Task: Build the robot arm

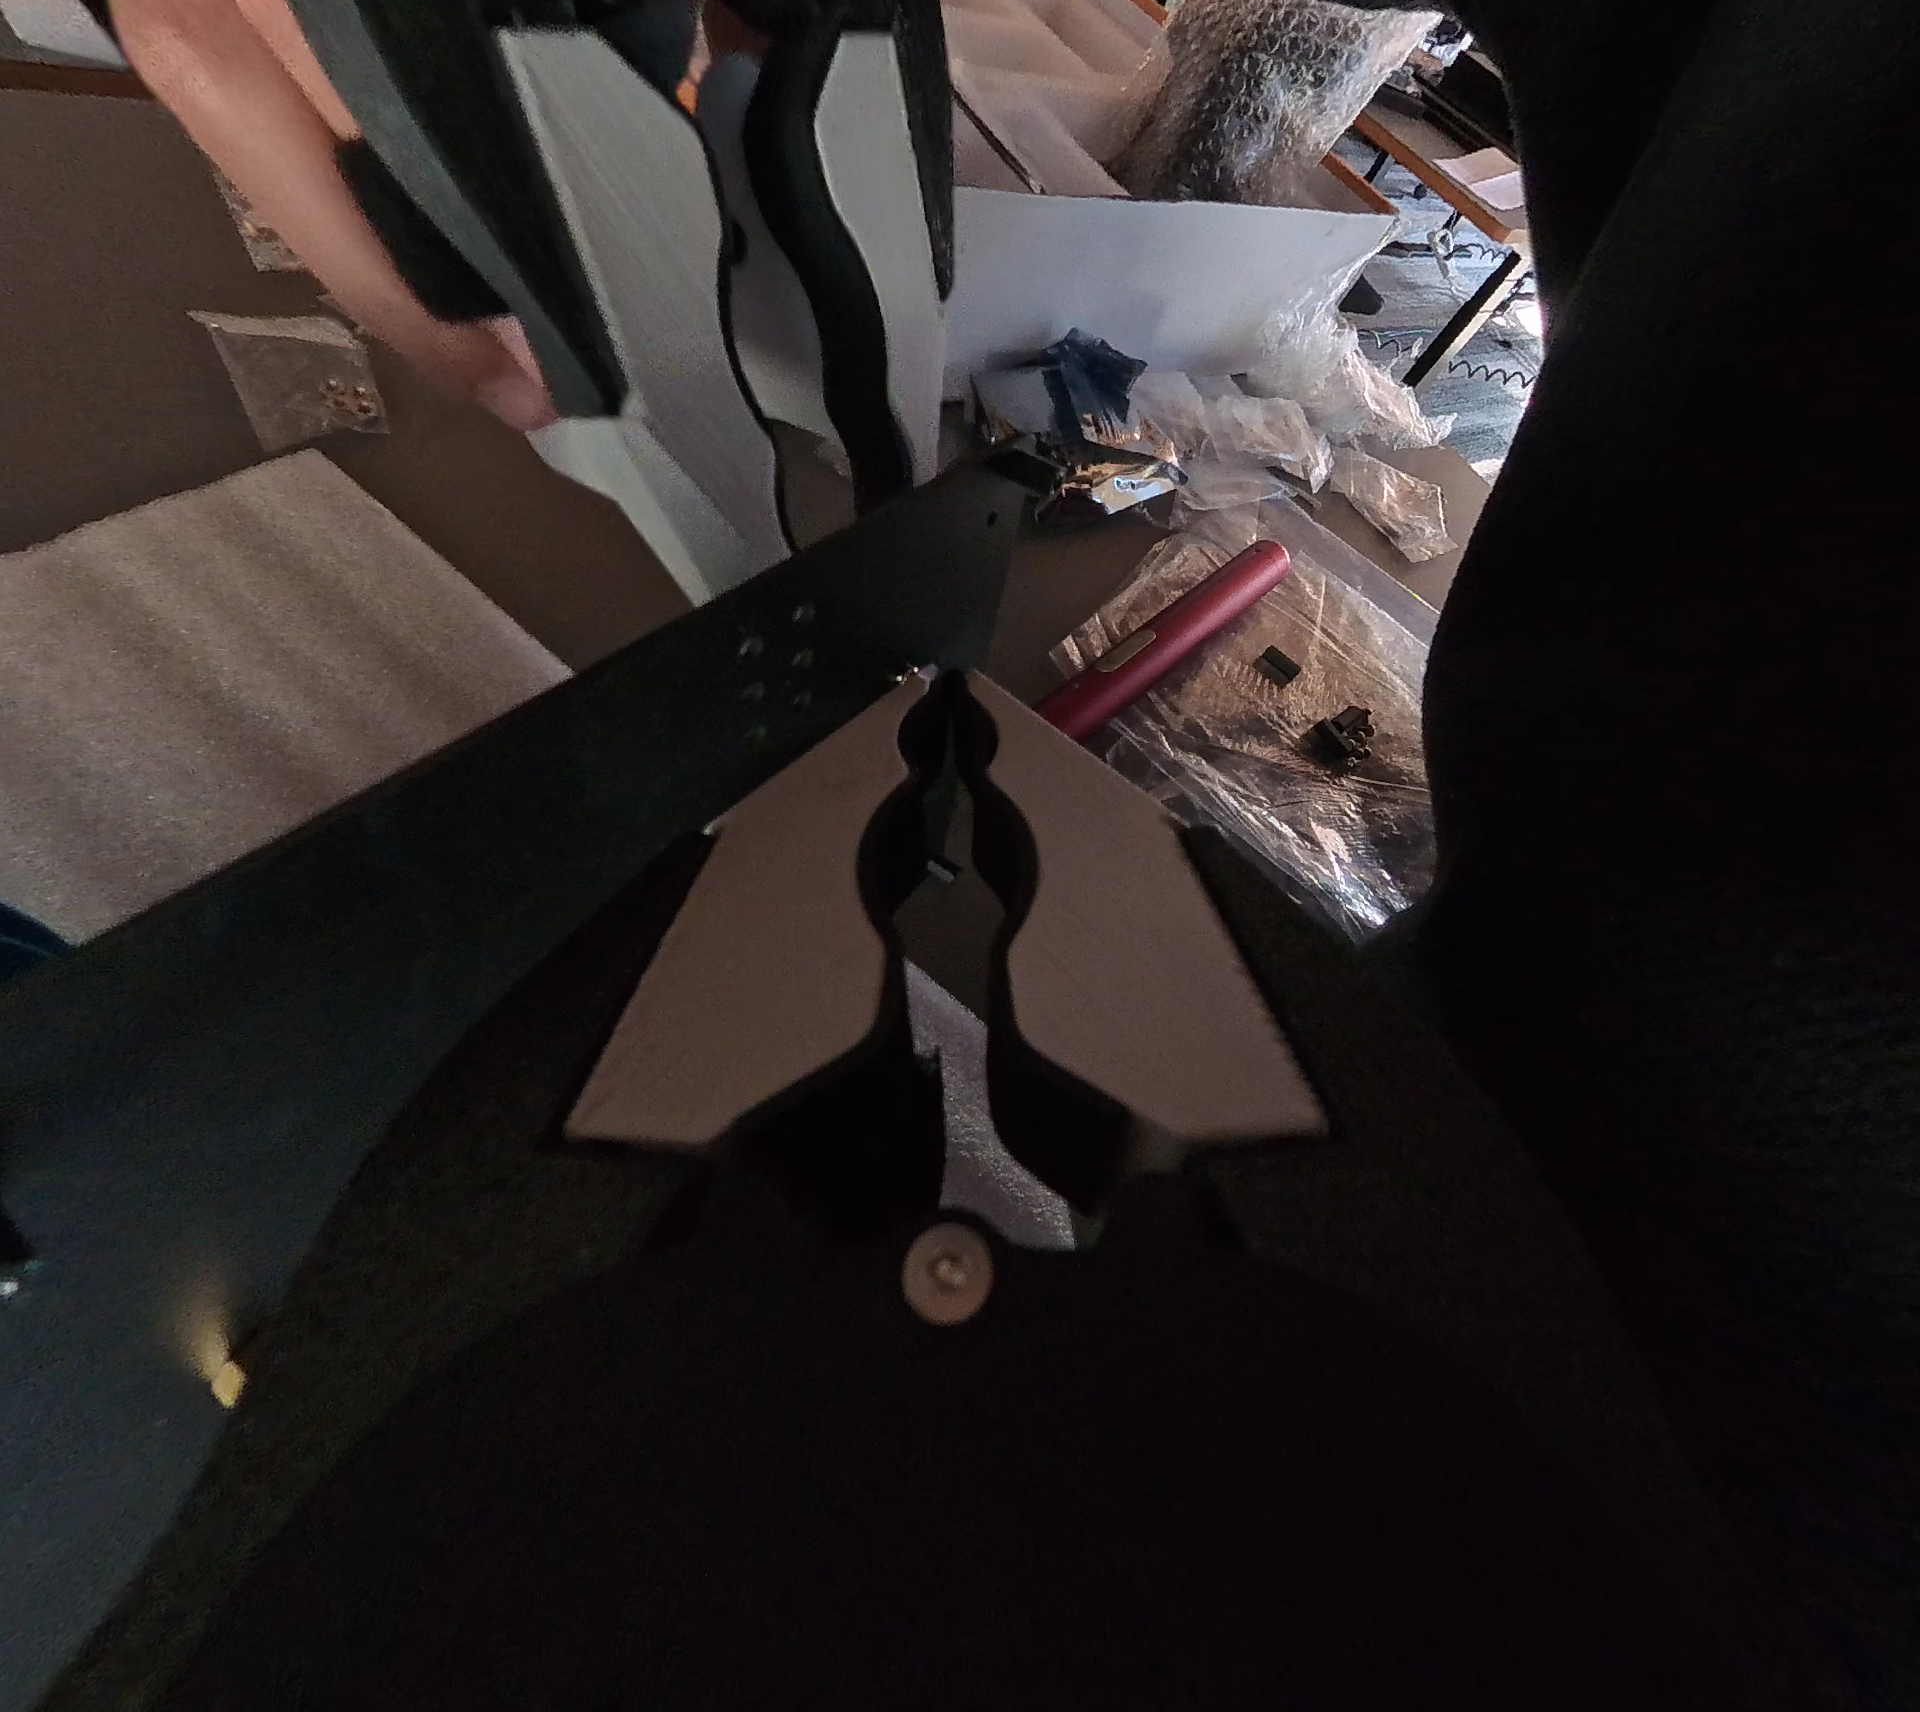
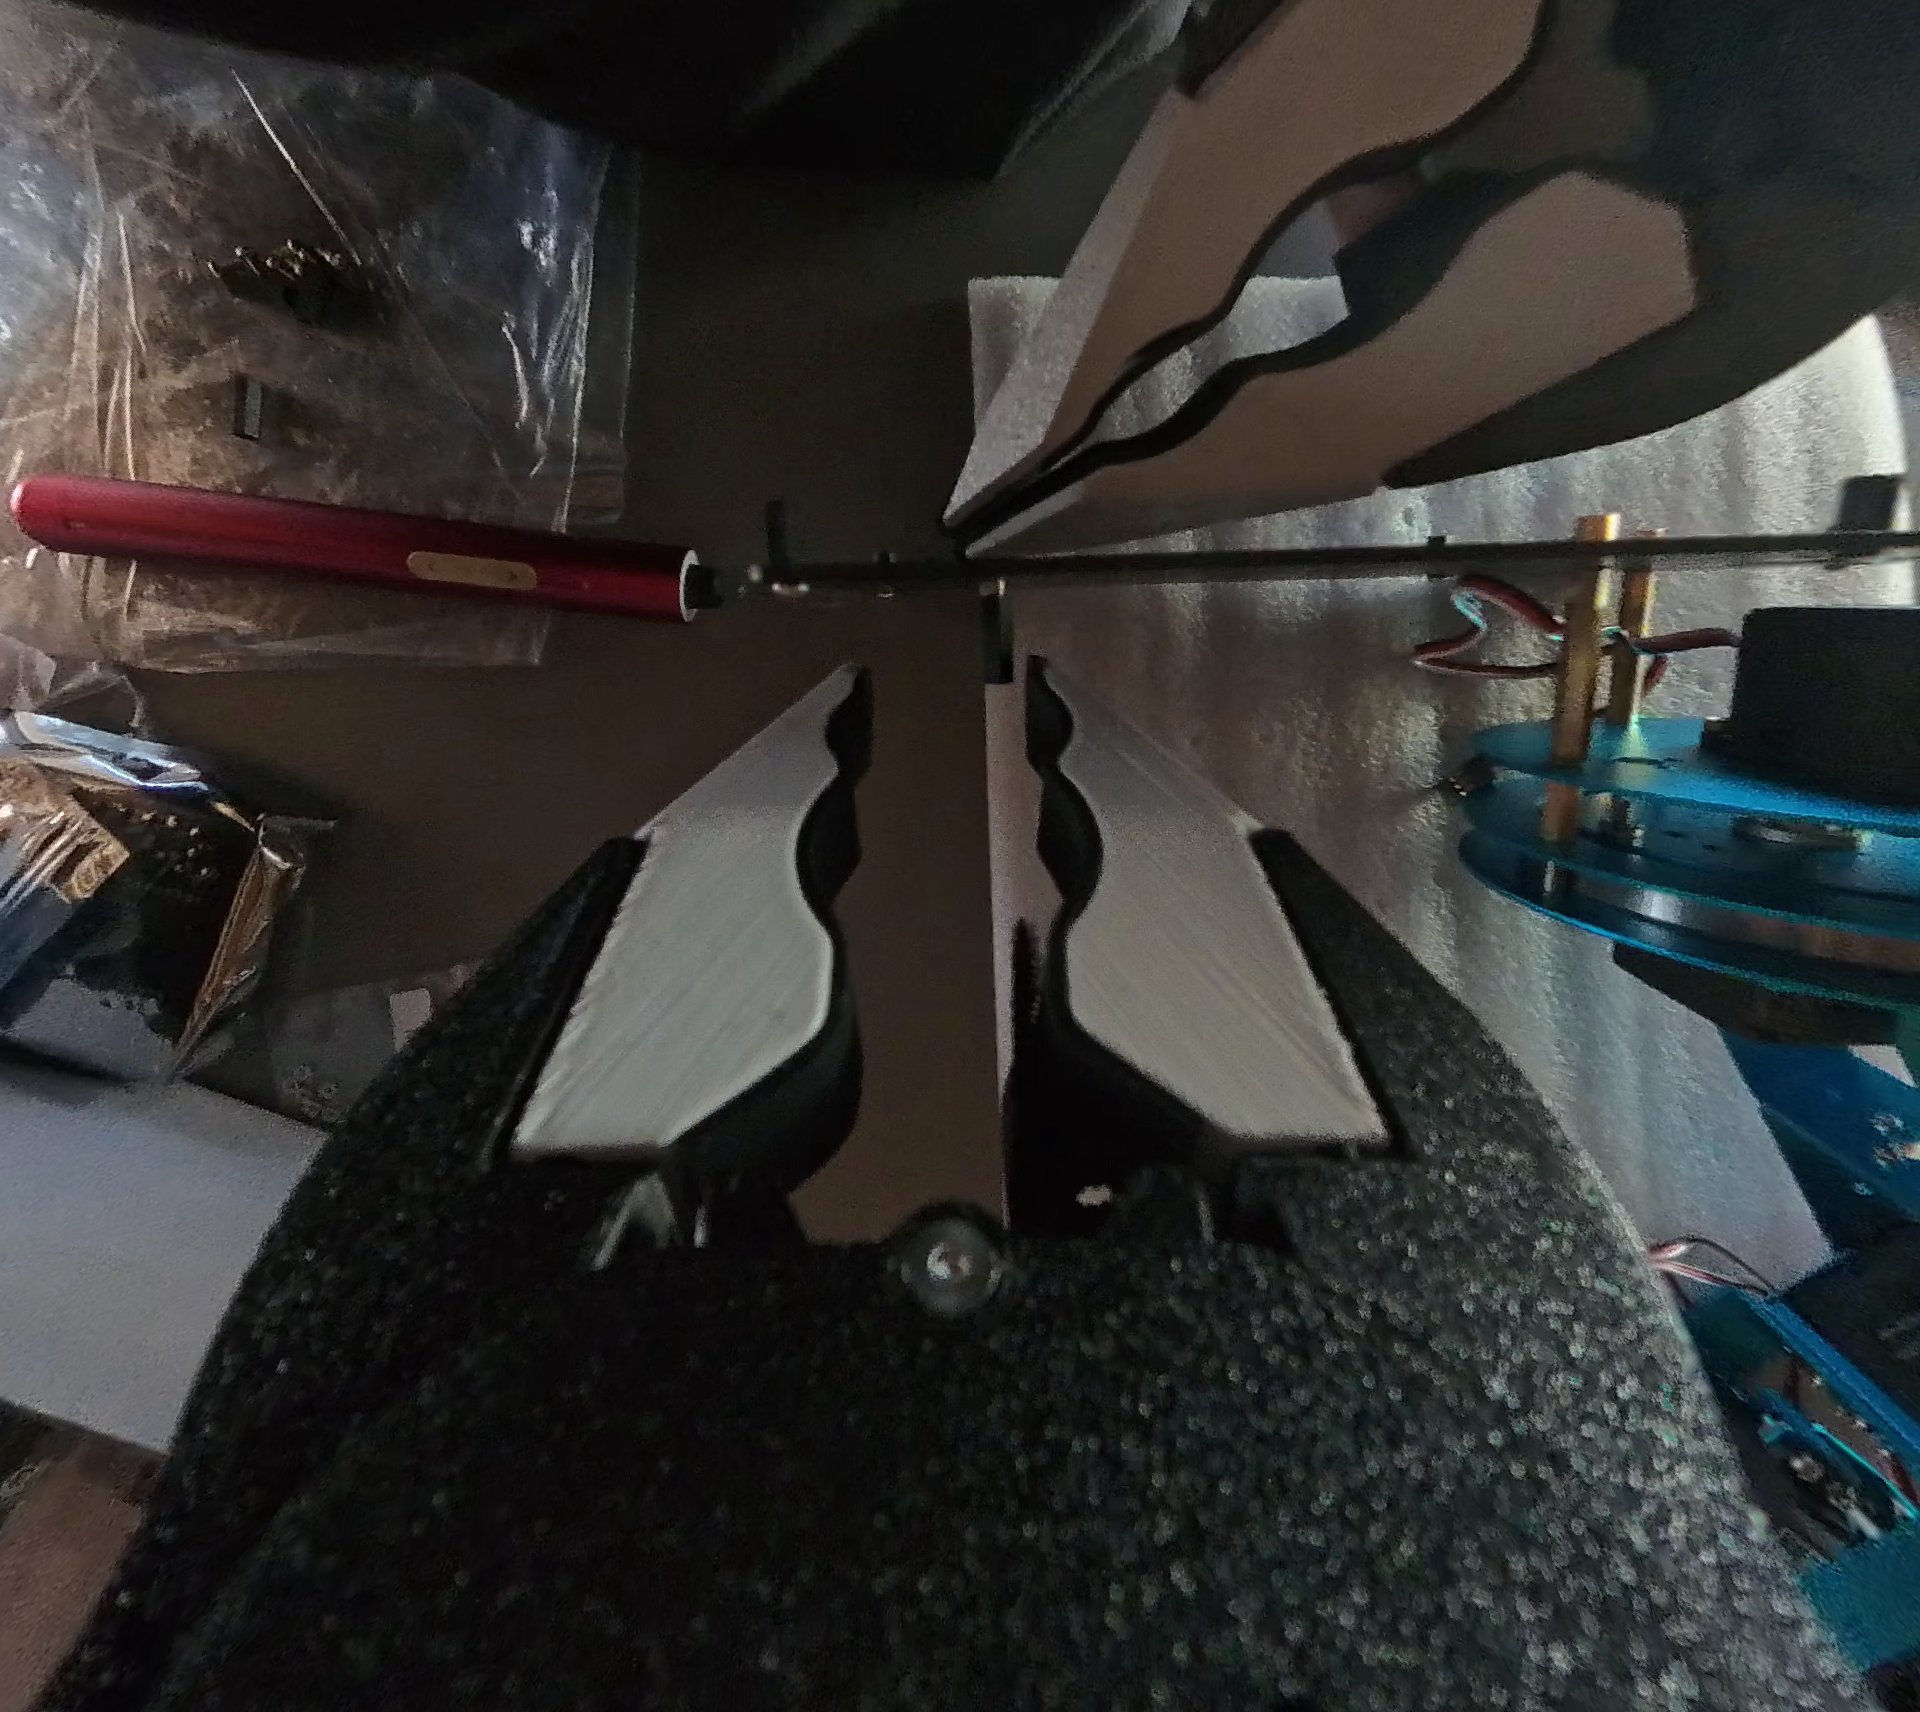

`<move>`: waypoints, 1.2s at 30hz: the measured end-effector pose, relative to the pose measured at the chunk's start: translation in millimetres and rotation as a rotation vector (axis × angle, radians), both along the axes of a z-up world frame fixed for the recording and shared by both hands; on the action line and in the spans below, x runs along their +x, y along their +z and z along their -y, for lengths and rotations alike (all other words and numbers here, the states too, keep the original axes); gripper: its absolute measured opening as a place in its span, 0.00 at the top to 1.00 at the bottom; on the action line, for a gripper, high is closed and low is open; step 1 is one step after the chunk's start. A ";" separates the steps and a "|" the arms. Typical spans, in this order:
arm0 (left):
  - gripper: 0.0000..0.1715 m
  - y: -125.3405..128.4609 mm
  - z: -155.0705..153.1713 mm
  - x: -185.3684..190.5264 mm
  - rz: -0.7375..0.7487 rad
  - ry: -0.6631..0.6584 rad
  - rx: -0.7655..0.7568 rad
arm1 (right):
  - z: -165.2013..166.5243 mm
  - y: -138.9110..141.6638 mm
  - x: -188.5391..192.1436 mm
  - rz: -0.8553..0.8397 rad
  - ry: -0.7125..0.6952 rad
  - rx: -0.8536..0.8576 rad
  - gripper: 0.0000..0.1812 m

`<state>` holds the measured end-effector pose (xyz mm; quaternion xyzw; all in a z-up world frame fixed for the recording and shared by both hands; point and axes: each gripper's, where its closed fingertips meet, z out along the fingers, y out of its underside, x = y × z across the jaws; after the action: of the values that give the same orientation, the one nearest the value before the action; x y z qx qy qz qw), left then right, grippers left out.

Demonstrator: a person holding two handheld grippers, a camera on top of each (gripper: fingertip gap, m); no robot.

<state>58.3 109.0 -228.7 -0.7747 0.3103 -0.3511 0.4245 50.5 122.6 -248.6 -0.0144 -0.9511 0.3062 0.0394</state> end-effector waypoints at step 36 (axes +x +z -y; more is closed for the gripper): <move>1.00 0.1 -0.4 0.2 -0.005 -0.009 0.009 | 2.4 -2.6 2.5 -0.022 0.010 0.045 0.85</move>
<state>58.4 109.5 -228.6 -0.7723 0.3167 -0.3496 0.4255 53.1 120.2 -251.3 -0.0052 -0.9572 0.2851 0.0488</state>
